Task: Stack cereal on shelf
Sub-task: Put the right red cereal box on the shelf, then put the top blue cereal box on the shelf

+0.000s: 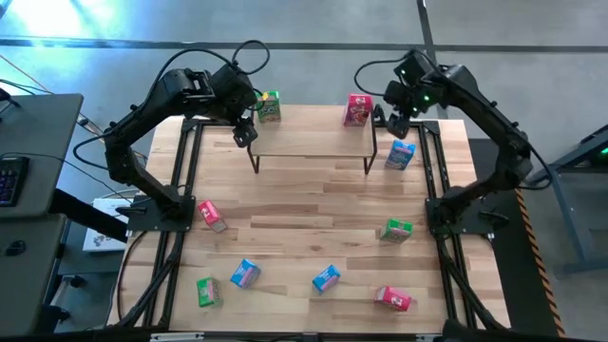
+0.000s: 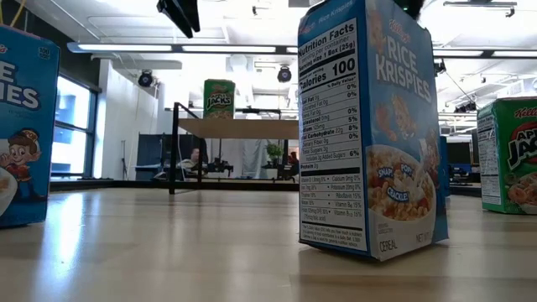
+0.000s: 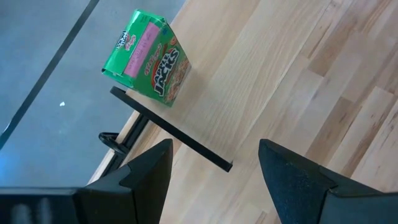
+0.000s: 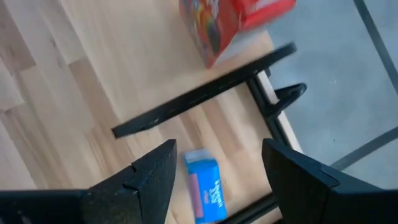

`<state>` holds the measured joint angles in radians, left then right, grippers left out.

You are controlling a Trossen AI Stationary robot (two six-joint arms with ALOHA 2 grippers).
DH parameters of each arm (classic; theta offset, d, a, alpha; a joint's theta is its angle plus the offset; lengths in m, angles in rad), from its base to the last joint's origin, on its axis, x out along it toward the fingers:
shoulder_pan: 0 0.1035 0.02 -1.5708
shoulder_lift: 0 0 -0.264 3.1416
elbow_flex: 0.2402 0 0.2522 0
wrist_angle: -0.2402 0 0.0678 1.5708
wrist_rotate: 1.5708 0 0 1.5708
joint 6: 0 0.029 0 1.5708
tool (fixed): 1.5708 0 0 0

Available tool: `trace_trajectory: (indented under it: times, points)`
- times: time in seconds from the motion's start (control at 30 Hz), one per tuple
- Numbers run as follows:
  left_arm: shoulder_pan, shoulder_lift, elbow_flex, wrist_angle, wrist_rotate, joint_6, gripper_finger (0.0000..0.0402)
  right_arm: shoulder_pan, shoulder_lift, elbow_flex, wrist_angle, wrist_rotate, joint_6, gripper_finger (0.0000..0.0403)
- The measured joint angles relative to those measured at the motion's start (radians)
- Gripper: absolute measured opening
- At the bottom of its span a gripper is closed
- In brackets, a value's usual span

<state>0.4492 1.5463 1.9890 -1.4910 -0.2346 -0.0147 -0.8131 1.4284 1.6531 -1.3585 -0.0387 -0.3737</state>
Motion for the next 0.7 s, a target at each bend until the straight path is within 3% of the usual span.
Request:
trace_trajectory:
  times: [0.4, 0.7]
  points:
    - [0.000, 0.000, 0.000, 0.000, 0.000, 0.000, 0.0230, 0.000, -0.288, -0.402, 0.213, -0.004, 0.037, 0.0229]
    - [0.000, 0.000, 0.000, 0.000, 0.000, 0.000, 0.0230, 0.000, -0.357, -0.585, 0.259, -0.009, 0.034, 0.0230]
